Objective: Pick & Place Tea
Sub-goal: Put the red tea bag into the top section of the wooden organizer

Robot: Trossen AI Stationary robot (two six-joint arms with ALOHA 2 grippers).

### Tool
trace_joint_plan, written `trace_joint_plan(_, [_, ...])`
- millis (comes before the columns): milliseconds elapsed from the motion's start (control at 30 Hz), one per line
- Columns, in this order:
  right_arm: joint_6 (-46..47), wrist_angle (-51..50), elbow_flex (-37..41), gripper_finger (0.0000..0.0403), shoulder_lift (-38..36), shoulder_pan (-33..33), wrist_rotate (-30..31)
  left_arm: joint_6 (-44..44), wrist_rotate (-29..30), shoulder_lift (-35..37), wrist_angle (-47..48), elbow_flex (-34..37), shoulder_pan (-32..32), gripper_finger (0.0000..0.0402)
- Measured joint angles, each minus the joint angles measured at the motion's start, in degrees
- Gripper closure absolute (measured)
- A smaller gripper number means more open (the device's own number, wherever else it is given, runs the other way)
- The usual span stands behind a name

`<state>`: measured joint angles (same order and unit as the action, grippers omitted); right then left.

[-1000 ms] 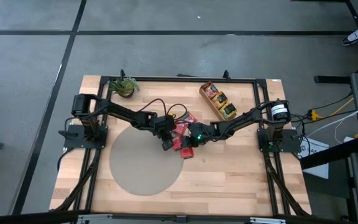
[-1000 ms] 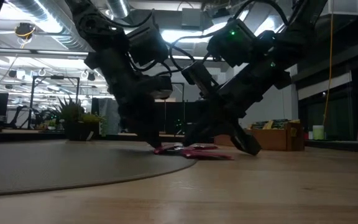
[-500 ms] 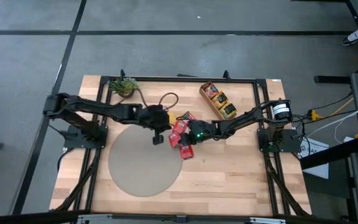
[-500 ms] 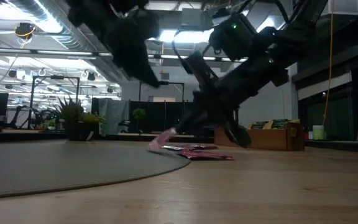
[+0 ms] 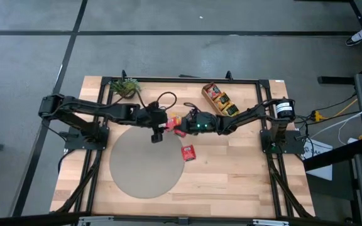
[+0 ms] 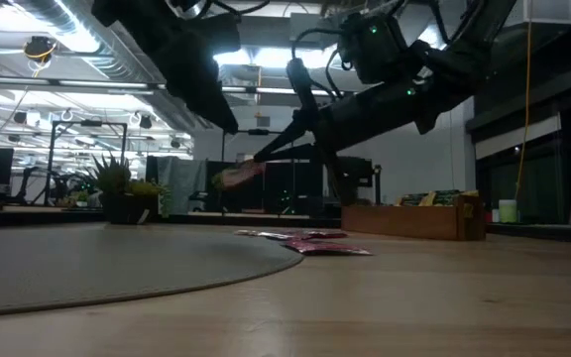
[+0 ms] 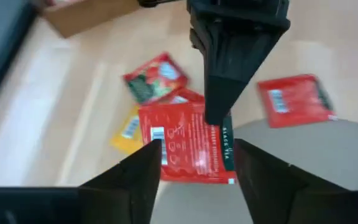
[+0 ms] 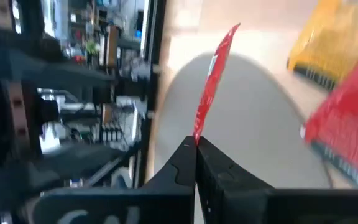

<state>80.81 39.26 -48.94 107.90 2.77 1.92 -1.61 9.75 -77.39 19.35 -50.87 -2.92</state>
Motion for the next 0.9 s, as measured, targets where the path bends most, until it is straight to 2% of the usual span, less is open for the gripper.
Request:
trace_joint_plan(100, [0.9, 0.7, -0.1, 0.0398, 0.0, 1.5, 0.9, 1.2, 4.6, 0.0, 1.5, 0.0, 0.7, 0.0191])
trace_joint_plan(233, [3.1, 0.6, -0.9, 0.0398, 0.0, 3.5, 1.7, 5.3, 8.0, 0.1, 1.8, 0.0, 1.9, 0.0188])
trace_joint_plan(367, [2.9, 0.8, -3.6, 0.0398, 0.0, 5.0, 1.6, 6.8, 15.5, -0.5, 1.9, 0.0, 2.7, 0.0189])
trace_joint_plan(500, [2.6, 0.2, -7.1, 0.0398, 0.0, 6.0, 1.6, 10.5, 17.0, -0.4, 1.6, 0.0, 2.8, 0.0187])
trace_joint_plan(600, [0.3, -0.7, -9.8, 0.0398, 0.0, 6.7, 0.6, 12.2, 23.7, -0.4, 1.5, 0.0, 2.8, 0.0188])
trace_joint_plan(700, [-0.9, -3.2, -12.9, 0.0398, -0.1, 6.9, -0.5, 14.2, 28.7, -0.4, 1.5, 0.0, 2.7, 0.0191])
trace_joint_plan(900, [-5.9, -11.0, -17.5, 0.0398, -0.1, 6.8, -1.6, 18.4, 34.9, -0.4, 1.6, 0.0, 2.9, 0.0212])
